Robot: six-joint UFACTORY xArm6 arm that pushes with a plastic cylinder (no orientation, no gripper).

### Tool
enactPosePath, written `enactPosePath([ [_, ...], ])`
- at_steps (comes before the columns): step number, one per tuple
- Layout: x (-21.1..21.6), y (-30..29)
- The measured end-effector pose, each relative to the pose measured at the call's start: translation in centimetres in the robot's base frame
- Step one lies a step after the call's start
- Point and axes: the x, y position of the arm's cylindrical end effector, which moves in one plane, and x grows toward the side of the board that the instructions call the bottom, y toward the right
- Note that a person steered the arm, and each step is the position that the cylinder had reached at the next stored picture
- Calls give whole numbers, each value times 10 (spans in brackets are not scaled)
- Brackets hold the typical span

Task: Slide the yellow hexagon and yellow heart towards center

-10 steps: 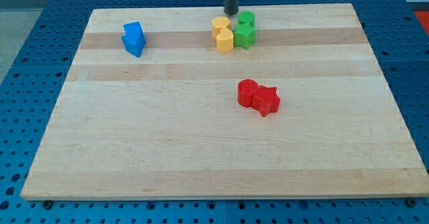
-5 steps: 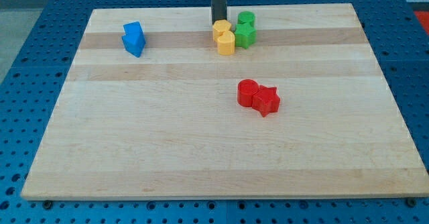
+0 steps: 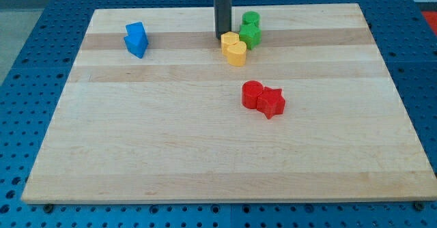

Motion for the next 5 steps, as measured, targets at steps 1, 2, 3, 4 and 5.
enactPosePath([
  [1,10,0],
  [2,20,0],
  [3,30,0],
  [4,40,0],
  [5,47,-3],
])
